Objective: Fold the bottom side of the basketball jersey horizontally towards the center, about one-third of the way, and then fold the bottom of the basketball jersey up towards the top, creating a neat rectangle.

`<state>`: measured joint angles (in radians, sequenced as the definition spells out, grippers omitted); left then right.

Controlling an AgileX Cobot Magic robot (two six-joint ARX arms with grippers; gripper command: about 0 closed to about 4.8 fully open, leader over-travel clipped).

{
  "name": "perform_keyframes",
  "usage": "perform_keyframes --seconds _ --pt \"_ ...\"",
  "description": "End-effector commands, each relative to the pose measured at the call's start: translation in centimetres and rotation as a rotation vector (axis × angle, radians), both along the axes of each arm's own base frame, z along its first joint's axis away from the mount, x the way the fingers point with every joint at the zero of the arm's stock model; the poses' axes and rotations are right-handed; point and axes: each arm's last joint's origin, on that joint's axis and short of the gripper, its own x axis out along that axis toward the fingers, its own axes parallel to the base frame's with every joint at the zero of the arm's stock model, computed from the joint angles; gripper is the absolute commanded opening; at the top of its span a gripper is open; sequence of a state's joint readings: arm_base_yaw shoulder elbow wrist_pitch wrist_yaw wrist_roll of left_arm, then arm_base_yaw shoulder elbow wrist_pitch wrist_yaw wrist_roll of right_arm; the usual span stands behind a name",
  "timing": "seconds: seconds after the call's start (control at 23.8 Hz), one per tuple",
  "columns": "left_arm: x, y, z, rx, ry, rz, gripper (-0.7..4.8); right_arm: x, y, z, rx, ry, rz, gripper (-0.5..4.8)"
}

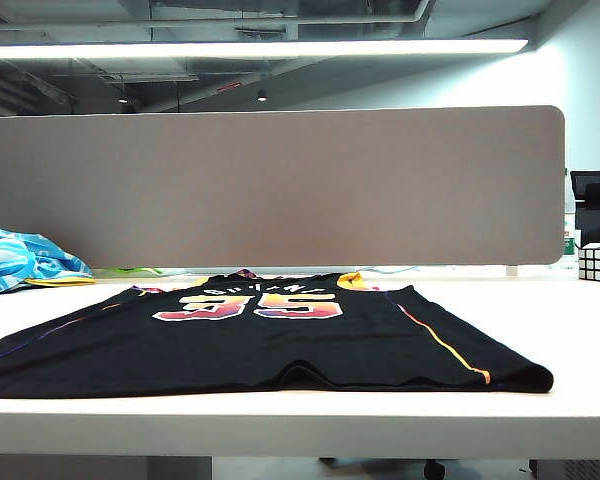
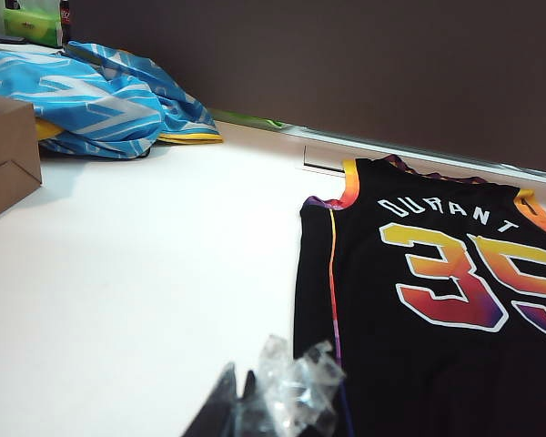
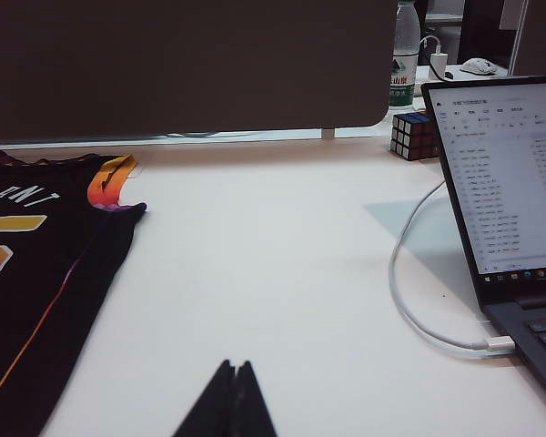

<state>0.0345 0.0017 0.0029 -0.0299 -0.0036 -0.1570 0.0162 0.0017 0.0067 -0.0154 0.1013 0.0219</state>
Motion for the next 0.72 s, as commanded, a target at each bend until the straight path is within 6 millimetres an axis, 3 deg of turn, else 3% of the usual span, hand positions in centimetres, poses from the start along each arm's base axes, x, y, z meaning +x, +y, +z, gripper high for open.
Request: perform_keyframes --seconds 0.04,0.34,0.42,0.5,0.59,0.72 --pt "0.0 0.0 0.2 0.000 -0.014 -0.004 -0.05 0.0 0.0 0.0 0.004 -0.015 -0.001 -0.05" --pt "0.0 0.0 0.3 -0.001 -0.024 -0.014 -0.05 0.0 0.0 0.0 0.014 -0.017 0.000 -0.06" --pt "0.0 -0.1 0.6 -0.131 -0.049 -0.033 -0.06 0.0 0.1 0.1 0.223 -0.036 0.030 -0.06" --pt "0.0 -0.1 0.7 -0.264 -0.062 -0.029 -0.06 0.0 0.3 0.1 0.322 -0.037 0.086 -0.06" --pt "-0.1 -0.2 0.7 -0.339 -0.034 -0.058 -0.06 0.0 0.5 0.2 0.338 -0.024 0.182 -0.06" --pt "-0.1 -0.3 0.7 -0.385 0.089 -0.070 -0.06 -0.4 0.5 1.6 0.347 -0.004 0.176 -0.06"
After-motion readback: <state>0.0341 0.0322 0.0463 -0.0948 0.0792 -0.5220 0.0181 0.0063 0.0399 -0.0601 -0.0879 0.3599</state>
